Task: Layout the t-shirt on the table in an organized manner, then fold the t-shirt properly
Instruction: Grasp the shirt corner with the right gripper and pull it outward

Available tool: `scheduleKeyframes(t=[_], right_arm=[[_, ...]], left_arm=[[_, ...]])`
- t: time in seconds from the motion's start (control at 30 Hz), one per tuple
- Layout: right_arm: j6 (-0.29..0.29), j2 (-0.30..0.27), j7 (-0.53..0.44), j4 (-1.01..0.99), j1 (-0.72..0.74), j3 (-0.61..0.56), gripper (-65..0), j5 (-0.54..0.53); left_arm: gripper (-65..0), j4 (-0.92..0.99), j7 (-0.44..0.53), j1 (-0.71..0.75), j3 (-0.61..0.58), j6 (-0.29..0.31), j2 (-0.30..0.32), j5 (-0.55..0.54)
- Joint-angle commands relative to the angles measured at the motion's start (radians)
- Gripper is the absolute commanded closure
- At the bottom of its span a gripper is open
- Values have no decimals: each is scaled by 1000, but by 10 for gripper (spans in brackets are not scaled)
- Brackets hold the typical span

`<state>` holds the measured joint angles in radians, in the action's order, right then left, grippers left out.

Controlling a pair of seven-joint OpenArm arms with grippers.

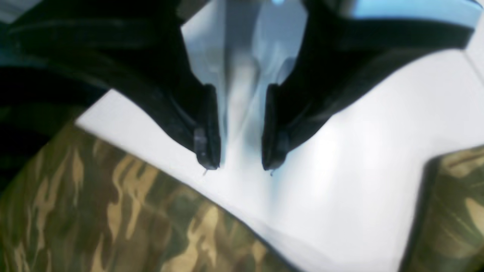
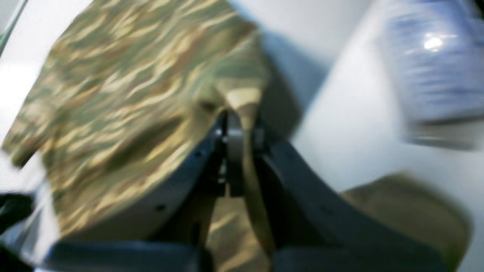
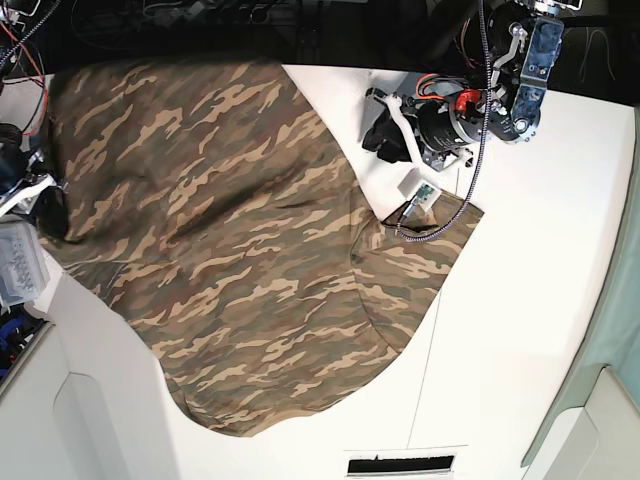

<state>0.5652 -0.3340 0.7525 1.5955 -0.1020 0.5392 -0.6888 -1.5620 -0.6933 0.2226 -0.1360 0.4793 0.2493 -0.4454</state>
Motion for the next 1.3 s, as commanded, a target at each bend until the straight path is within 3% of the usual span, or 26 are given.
scheduleKeyframes(t=[0.0,0.1,0.2,0.27,0.43,0.6,0.73,0.83,0.97,1.27], right_arm=[[8,6,-7,17,3,-26,0,-9],[8,57,-8,17,-31,-142,-14,64],[7,106,-40,17,-84,-246,-280,180],[2,122,-93,17,-119,-283,-384,246],[-23,124,-131,25,-137,-227,-390,247],[-22,124,-131,79,-134,-34,-390,171],[-23,100,-131,70,-123,89,-390,169],[-24,57,-142,6,-123,115,-390,159],[-26,15,-158,-111,-123,115,-390,55],[-7,48,-158,-213,-123,113,-376,-30]], left_arm=[[-227,-12,14,-9,4,3,8,5],[-227,-11,31,-9,5,3,9,24],[-227,-11,32,-9,5,3,8,24],[-227,-9,33,-9,5,3,8,24],[-227,-7,35,-8,5,3,9,47],[-227,20,39,-7,5,3,9,61],[-227,22,39,-6,5,3,9,57],[-227,22,39,-6,5,3,9,33],[-227,22,39,-6,5,3,8,12],[-227,22,40,-6,5,3,8,13]])
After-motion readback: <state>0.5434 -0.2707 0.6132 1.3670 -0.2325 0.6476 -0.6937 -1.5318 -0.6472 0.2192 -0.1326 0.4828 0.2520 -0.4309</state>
